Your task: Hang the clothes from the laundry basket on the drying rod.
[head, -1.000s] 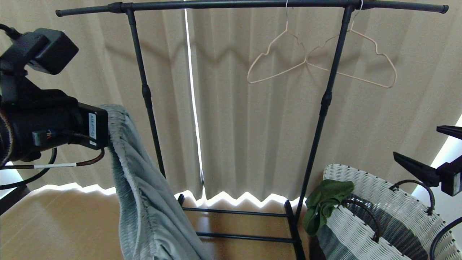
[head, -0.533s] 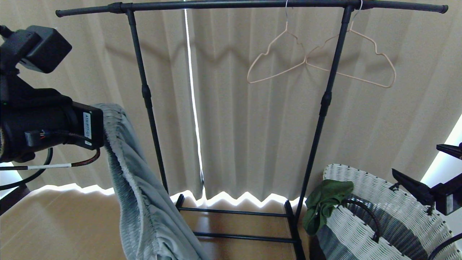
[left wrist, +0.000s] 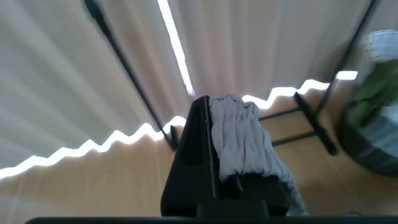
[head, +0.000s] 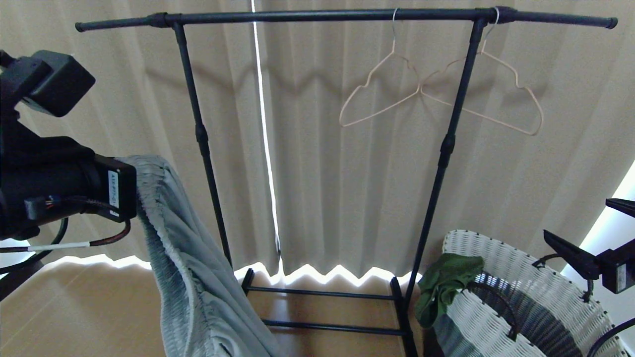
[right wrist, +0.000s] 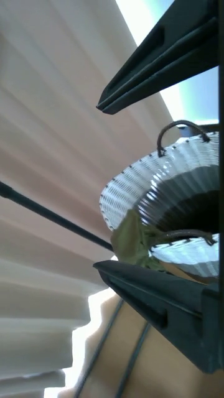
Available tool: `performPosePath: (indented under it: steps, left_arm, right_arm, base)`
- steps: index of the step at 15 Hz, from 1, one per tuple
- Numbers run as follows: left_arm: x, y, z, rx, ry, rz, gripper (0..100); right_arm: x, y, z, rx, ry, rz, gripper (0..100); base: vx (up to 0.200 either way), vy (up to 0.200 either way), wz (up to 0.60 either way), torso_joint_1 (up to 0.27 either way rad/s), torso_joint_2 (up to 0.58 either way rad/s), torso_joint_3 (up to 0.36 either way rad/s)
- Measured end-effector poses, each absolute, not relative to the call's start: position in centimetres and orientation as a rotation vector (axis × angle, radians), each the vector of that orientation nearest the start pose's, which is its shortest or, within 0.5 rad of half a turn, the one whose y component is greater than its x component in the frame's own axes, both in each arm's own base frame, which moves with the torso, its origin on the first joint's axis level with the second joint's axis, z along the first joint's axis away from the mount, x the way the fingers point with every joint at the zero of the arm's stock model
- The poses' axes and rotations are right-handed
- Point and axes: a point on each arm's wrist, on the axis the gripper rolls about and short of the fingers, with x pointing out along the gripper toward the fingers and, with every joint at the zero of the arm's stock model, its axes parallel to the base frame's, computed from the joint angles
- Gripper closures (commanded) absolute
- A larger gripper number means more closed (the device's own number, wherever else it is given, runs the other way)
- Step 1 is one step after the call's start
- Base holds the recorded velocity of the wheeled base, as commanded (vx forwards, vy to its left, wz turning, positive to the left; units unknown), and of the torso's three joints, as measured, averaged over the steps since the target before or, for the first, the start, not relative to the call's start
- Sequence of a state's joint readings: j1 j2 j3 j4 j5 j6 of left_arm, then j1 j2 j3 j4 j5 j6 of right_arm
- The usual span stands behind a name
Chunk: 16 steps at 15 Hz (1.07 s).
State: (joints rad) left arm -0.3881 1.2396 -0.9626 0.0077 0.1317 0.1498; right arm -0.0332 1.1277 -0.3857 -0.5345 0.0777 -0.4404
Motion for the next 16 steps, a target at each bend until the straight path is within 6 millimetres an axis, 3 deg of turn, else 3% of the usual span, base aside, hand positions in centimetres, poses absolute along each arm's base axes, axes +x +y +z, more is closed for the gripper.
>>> performPosePath:
  steps: [7,16]
  left_arm:
    - [16.1,-6.3,27.0,0.232,0.259,-0.31,100]
    - [16.0,-6.2,26.5,0.265,0.22,-0.312,100]
  right_arm:
    - [15.5,-0.4,19.6,-0.402,0.167,0.08,0]
    - [16.1,-0.4,19.6,-0.375,0.175,0.084,0]
  base:
    - [0.0,0.0,0.0,0.182,-0.48,-0.287]
    - [0.0,0.0,0.0,0.211,-0.48,-0.278]
